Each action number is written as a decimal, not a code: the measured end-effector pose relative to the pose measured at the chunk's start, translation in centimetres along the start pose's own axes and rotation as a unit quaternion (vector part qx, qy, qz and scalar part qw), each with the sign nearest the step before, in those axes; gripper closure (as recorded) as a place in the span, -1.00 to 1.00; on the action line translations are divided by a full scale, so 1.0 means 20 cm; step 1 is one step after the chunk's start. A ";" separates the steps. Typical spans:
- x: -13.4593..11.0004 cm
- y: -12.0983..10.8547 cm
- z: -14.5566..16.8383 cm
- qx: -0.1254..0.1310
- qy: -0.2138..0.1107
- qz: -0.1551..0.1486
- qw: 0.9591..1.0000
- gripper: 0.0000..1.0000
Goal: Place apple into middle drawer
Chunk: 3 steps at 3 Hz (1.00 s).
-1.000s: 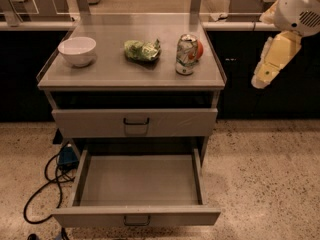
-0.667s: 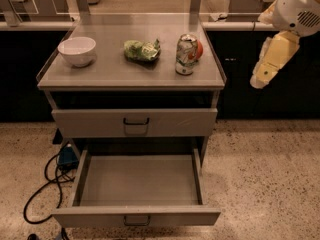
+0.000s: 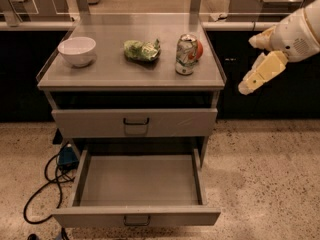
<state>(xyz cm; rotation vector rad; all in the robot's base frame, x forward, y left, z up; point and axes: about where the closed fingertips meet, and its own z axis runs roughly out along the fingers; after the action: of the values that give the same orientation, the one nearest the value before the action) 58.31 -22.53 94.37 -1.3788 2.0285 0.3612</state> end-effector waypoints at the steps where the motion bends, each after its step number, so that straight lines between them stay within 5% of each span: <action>1: -0.11 -0.13 0.23 -0.040 -0.172 0.062 0.982 -1.00; 2: -0.39 -0.25 0.42 -0.120 -0.333 0.100 0.930 -1.00; 3: -0.38 -0.36 0.44 -0.136 -0.390 0.123 0.902 -1.00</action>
Offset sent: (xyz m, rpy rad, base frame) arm 0.1953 0.1111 -0.0137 1.3955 0.1262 0.2428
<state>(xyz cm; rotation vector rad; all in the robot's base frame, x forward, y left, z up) 69.66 -15.11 93.54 -0.8925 1.4881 1.1447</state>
